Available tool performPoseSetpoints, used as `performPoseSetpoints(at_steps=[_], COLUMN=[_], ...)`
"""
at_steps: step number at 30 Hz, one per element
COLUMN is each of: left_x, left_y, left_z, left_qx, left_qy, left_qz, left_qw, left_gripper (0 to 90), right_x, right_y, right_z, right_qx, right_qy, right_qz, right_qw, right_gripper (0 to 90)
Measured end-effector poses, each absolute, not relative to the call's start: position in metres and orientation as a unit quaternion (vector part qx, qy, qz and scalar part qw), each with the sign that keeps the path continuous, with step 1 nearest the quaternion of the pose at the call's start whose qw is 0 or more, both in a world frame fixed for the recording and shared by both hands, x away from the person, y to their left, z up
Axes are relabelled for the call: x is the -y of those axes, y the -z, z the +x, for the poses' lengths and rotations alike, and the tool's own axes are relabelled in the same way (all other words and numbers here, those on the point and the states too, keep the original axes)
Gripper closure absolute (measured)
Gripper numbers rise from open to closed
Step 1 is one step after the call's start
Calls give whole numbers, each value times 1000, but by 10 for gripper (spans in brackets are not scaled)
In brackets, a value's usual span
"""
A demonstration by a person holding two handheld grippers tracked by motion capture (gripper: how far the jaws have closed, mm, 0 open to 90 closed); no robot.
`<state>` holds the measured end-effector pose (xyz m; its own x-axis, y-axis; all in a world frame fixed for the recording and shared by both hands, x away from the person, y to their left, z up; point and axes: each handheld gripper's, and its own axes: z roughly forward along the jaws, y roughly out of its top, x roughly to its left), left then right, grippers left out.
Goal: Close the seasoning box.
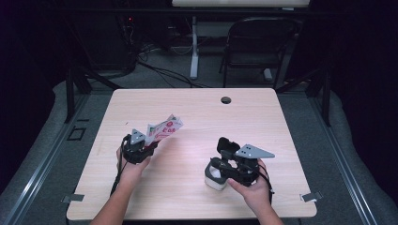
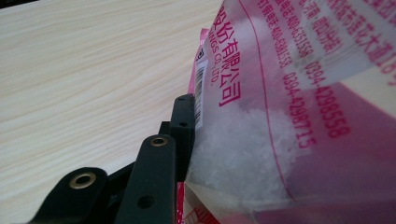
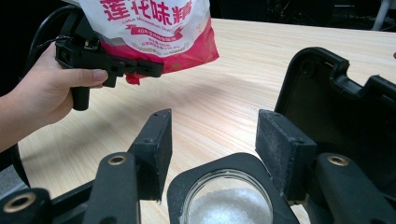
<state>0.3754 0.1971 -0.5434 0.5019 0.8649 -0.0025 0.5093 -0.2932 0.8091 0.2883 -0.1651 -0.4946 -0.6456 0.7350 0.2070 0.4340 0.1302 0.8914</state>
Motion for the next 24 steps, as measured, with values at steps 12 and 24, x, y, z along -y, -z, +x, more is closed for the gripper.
performPoseSetpoints(at_steps=[12,24], left_x=[-204,-238], left_y=[531,526], left_z=[375,362], left_qx=[-462,-479], left_qy=[-239,-272], left_qz=[763,761], left_qw=[383,342], left_gripper=[720,719], right_x=[169,172], right_y=[490,488], right_z=[289,290], right_qx=[-735,-730], right_qy=[-532,-535], right_qz=[397,400], right_qw=[143,145], right_gripper=[461,461])
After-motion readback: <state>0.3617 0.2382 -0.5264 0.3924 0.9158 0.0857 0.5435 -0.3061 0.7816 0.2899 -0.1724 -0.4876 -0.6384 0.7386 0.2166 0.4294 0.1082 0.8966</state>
